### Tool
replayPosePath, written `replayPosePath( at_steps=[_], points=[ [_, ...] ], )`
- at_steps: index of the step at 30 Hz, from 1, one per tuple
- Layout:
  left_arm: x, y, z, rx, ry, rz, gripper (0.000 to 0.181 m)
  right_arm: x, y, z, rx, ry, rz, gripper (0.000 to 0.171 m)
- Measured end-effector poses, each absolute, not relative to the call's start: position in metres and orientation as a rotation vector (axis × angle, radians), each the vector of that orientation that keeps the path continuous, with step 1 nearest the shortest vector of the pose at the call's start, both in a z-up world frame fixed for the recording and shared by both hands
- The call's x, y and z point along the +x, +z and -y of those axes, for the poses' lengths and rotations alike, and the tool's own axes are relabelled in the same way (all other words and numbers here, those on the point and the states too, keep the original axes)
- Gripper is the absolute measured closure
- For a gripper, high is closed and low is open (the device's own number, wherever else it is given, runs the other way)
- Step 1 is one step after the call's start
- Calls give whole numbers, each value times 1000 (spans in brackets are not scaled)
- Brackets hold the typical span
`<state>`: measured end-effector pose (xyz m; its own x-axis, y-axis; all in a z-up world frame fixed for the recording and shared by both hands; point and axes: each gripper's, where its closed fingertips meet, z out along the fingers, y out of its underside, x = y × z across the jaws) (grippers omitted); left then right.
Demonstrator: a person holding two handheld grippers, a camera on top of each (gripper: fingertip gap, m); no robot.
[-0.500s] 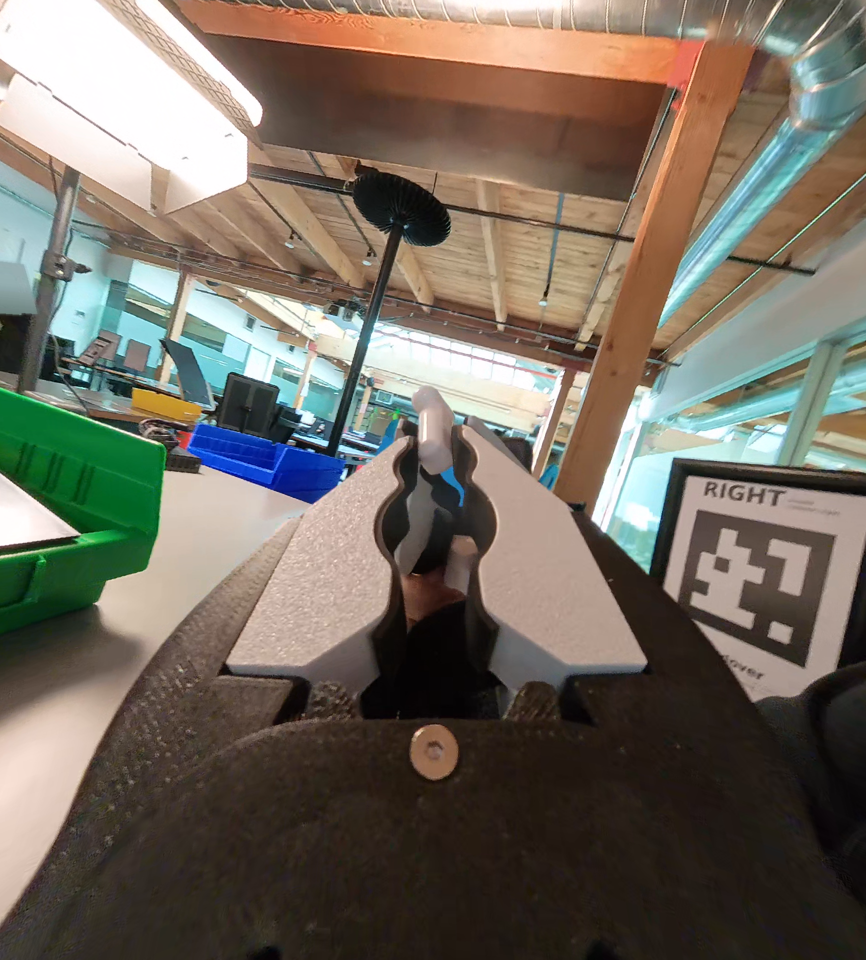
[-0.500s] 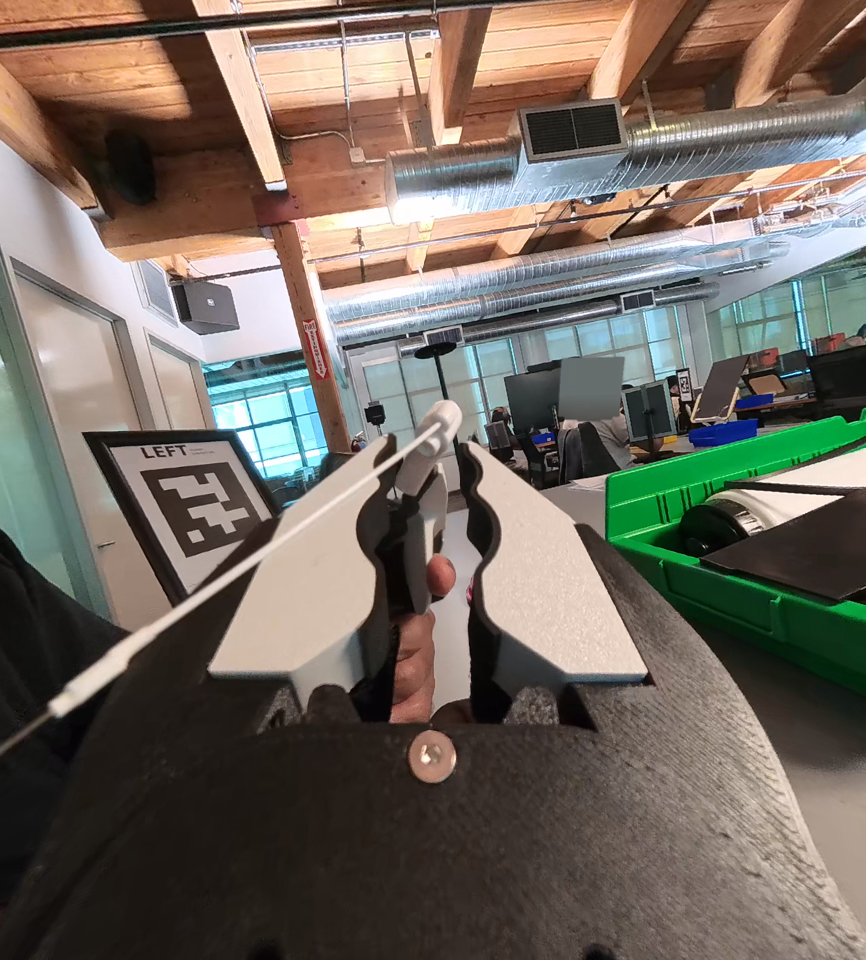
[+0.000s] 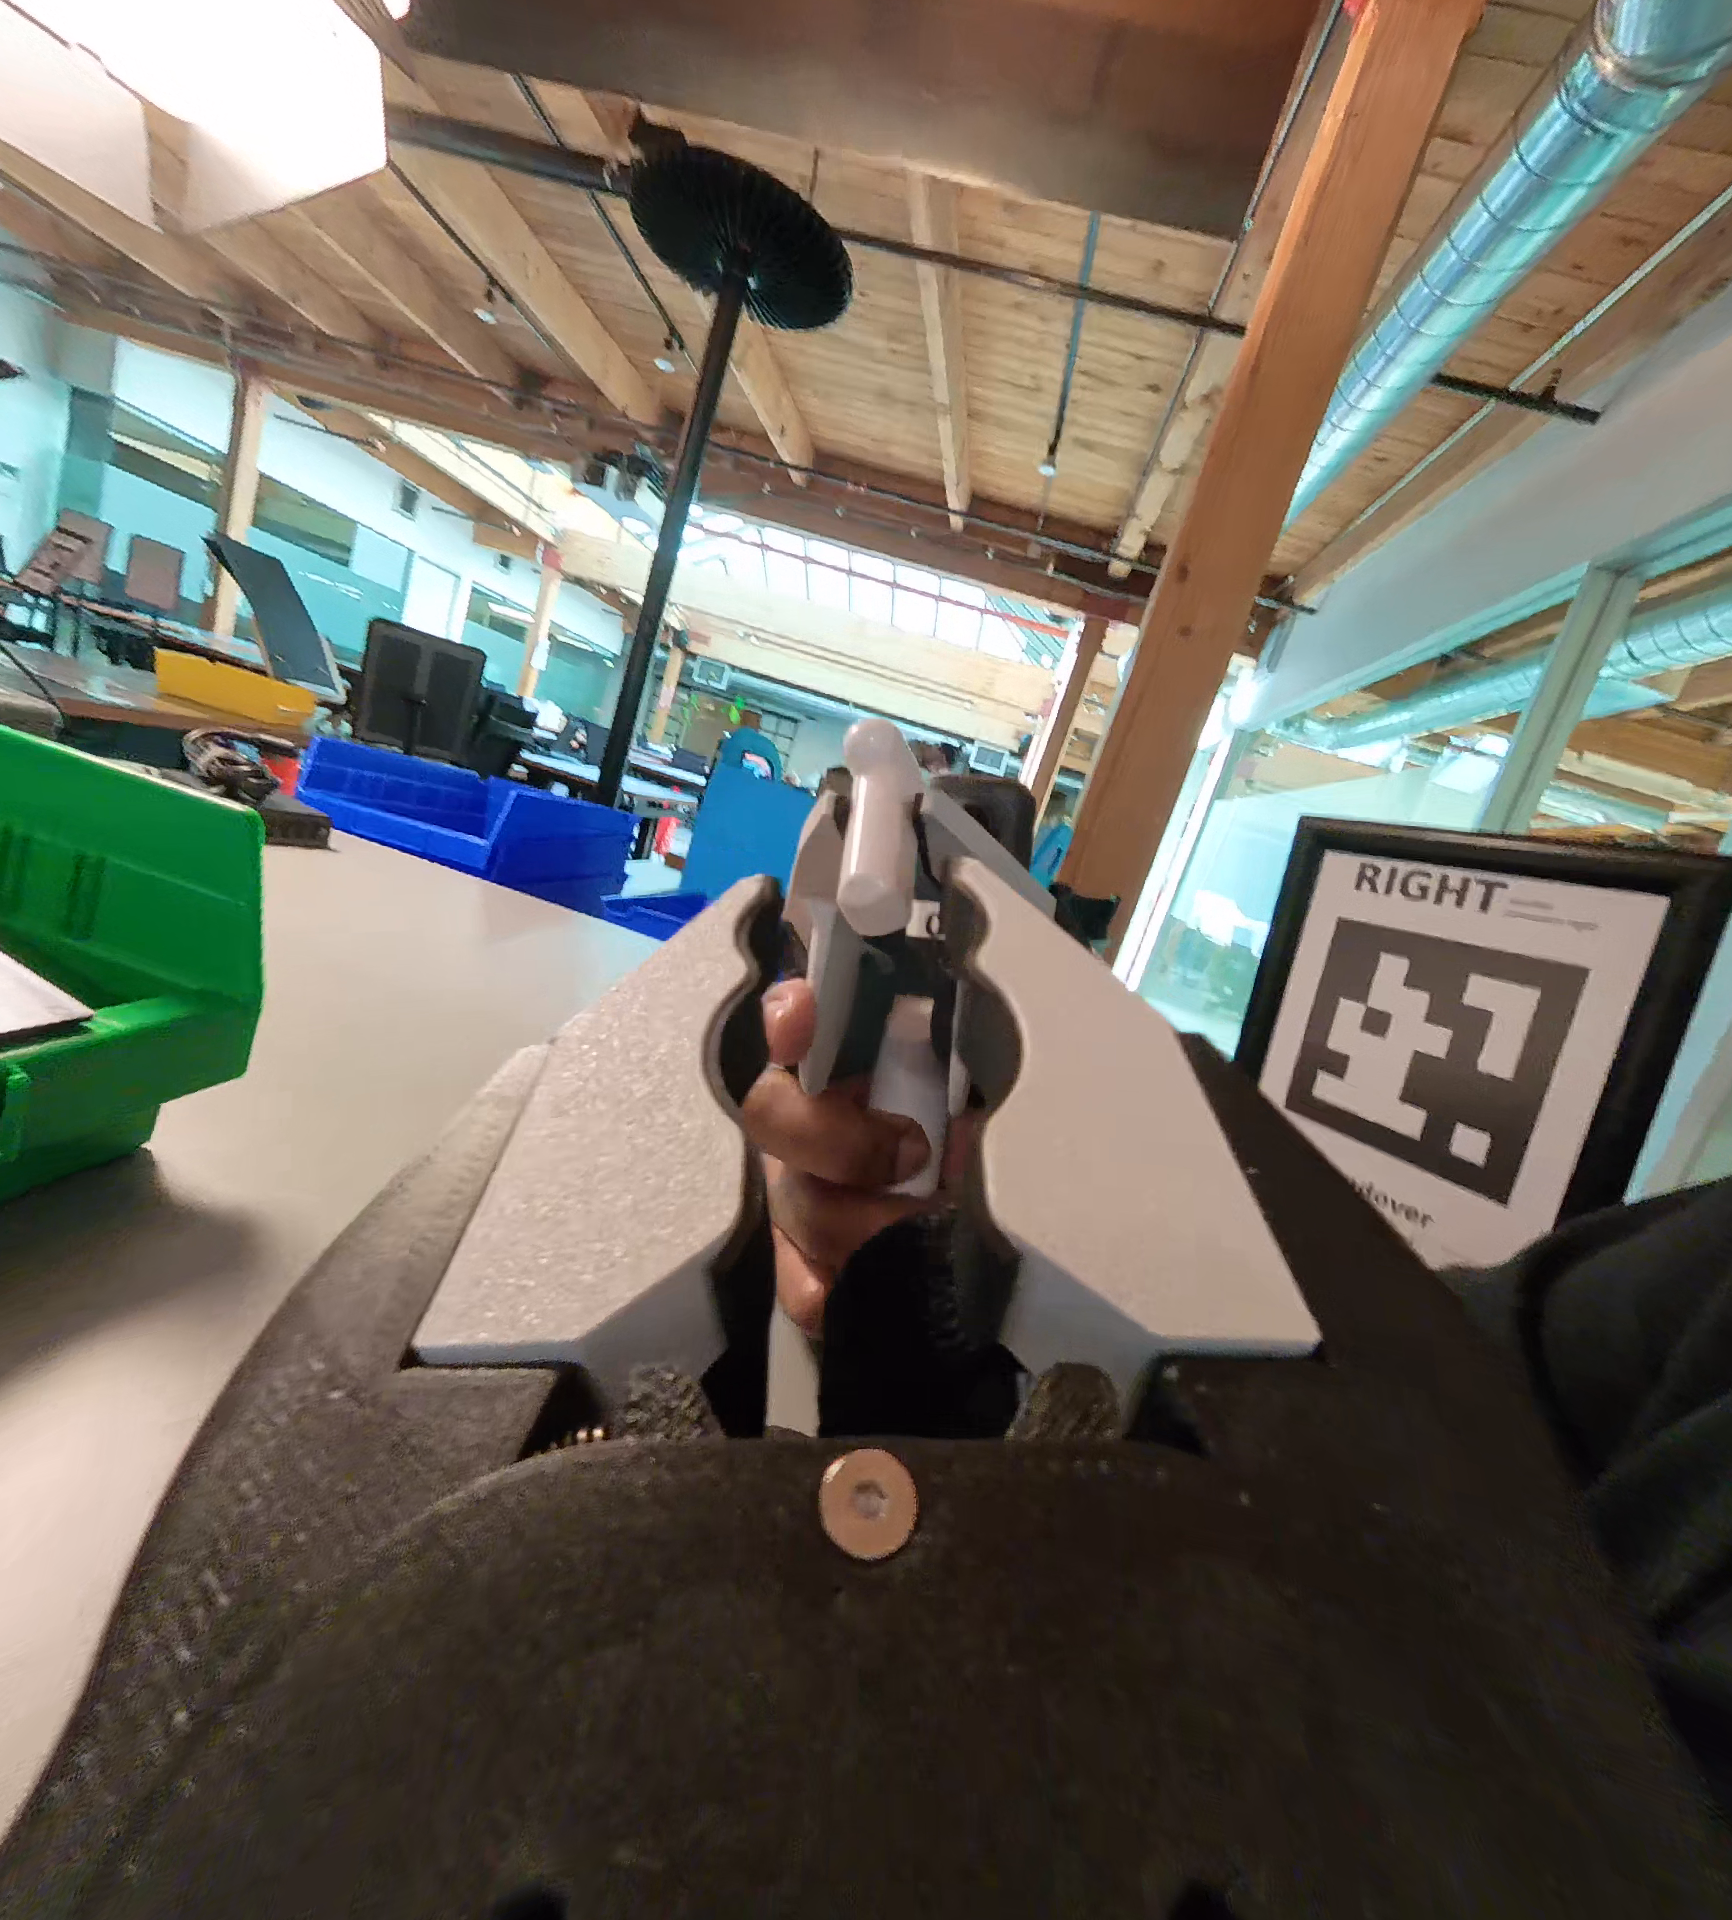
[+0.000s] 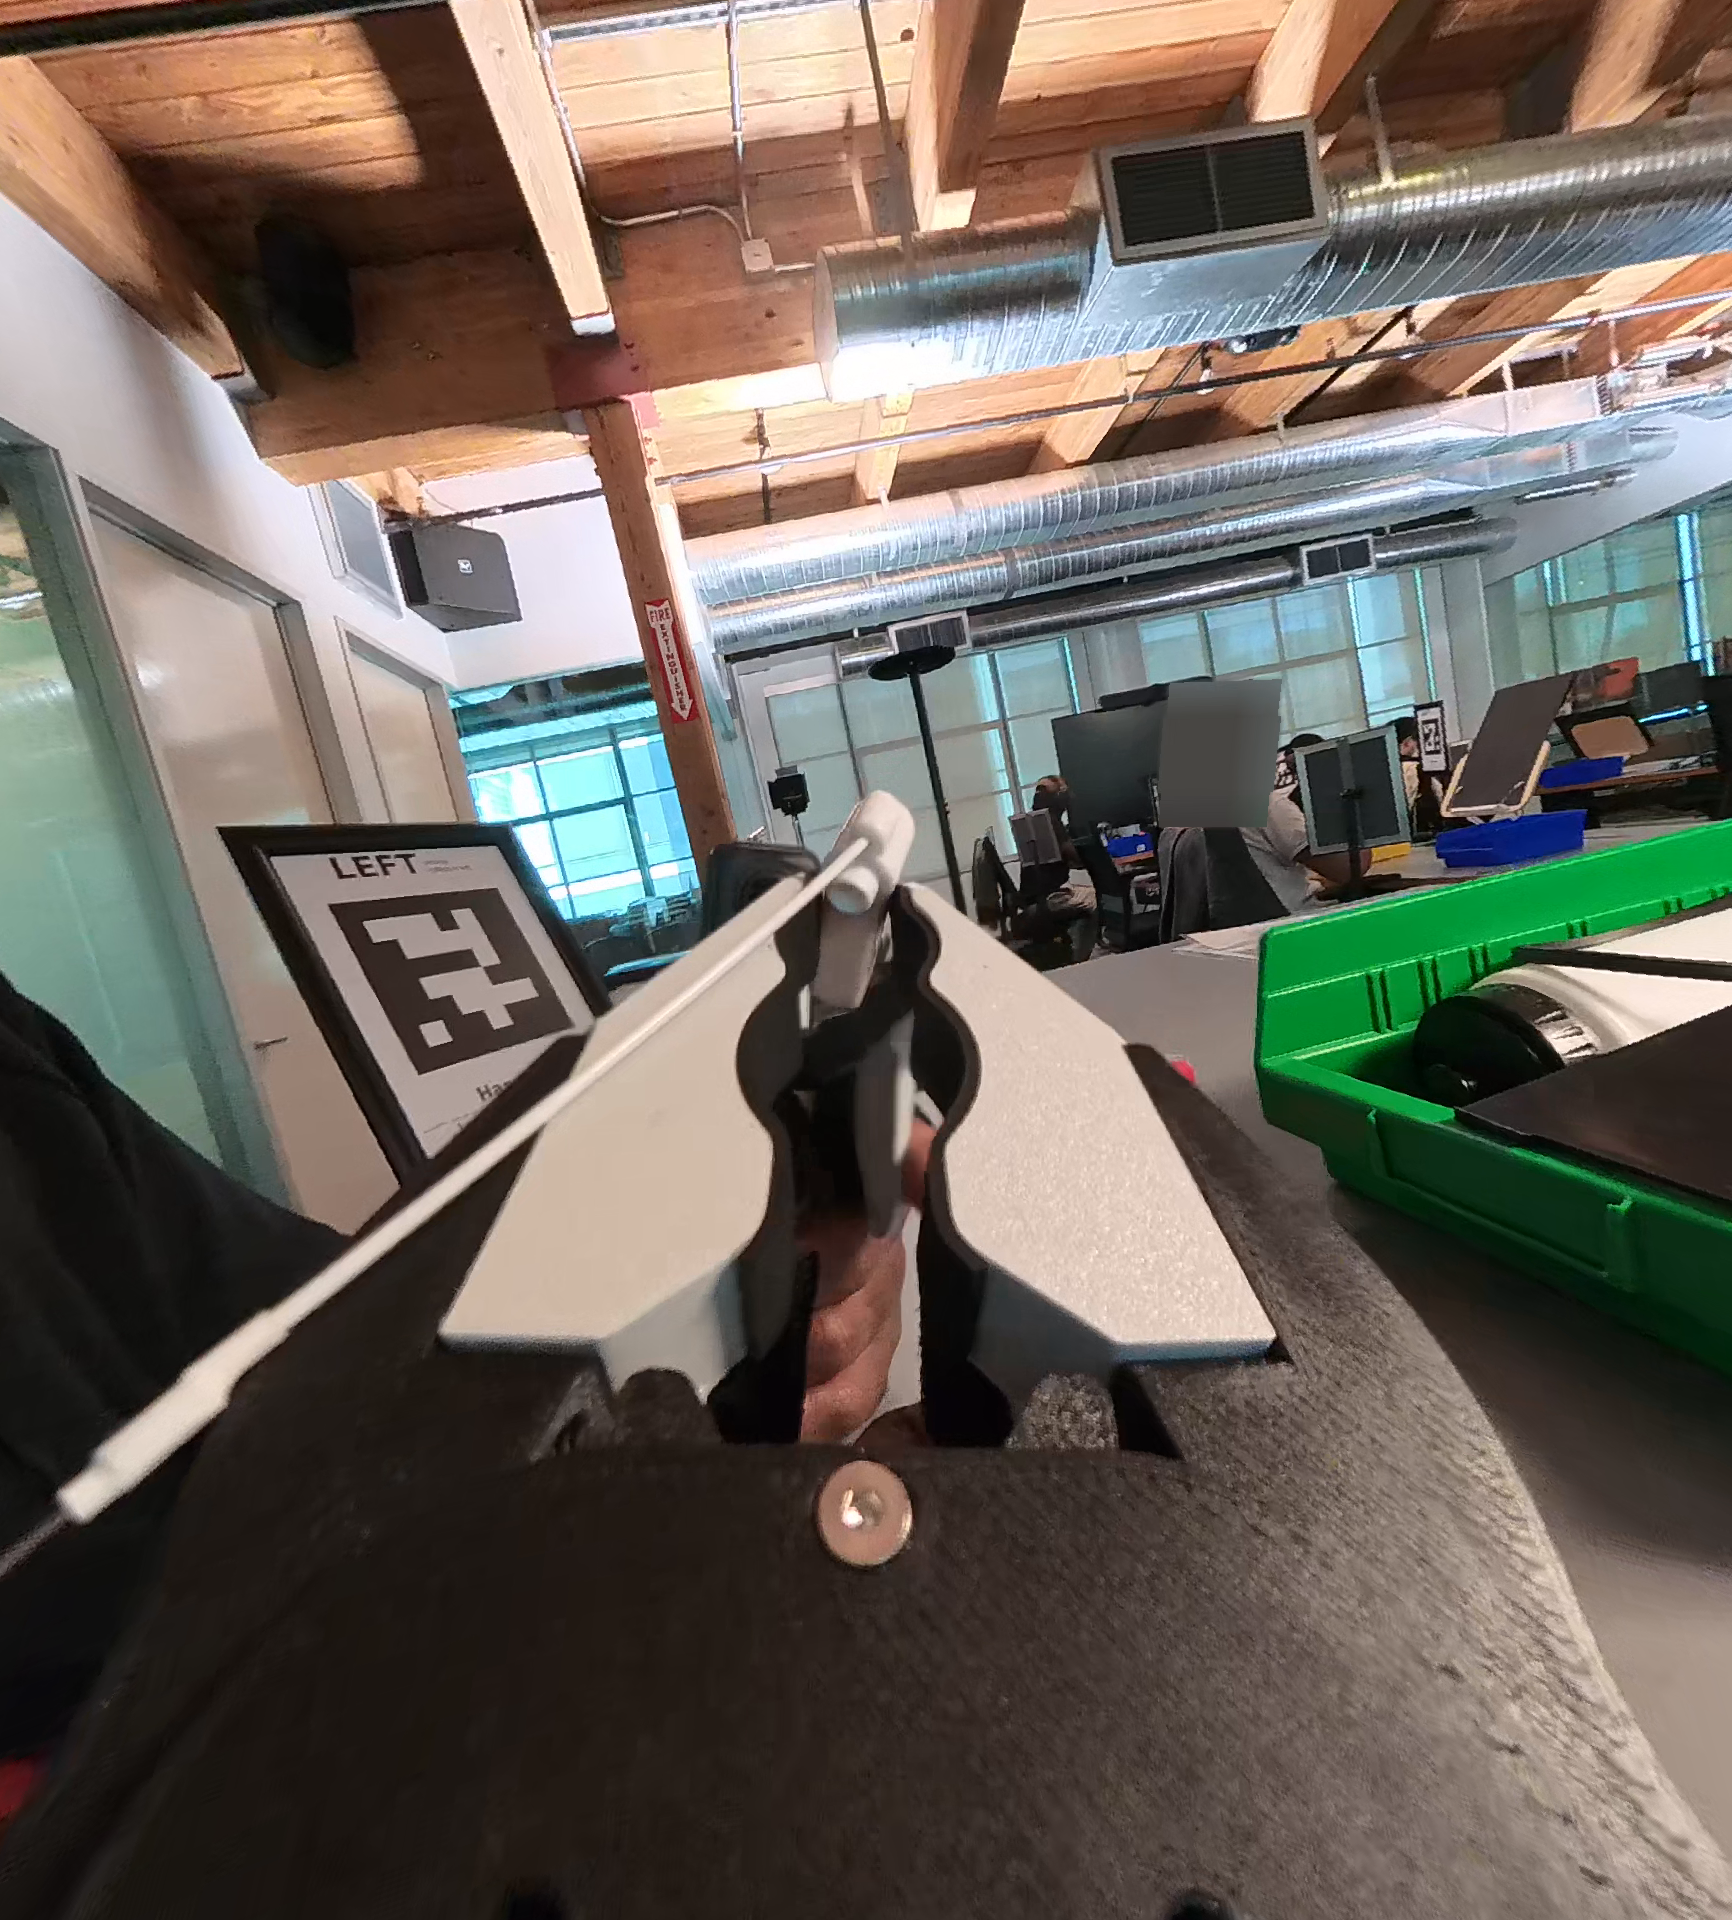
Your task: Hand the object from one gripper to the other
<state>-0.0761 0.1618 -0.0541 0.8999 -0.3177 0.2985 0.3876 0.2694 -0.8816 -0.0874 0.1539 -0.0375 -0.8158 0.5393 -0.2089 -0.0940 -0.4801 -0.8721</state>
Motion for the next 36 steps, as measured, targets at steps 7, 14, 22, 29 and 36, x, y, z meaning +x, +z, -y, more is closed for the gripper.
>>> replayPosePath(
  at_steps=[7,14,22,29,36],
  points=[
    [-77,-51,-160,-1176,-399,71,168,-92,-39,-155,-700,2312,1329,149],
    [-68,-59,-169,-1247,-413,44,168,-88,-36,-157,-666,2323,1298,157],
    [-83,-53,-156,-1199,-460,79,139,-87,-37,-155,-657,2324,1313,158],
    [-63,-67,-160,-1342,-451,-48,167,-84,-42,-140,-623,2337,1440,158],
    [-69,-59,-162,-1263,-365,13,168,-93,-42,-148,-706,2288,1374,139]
  ],
)
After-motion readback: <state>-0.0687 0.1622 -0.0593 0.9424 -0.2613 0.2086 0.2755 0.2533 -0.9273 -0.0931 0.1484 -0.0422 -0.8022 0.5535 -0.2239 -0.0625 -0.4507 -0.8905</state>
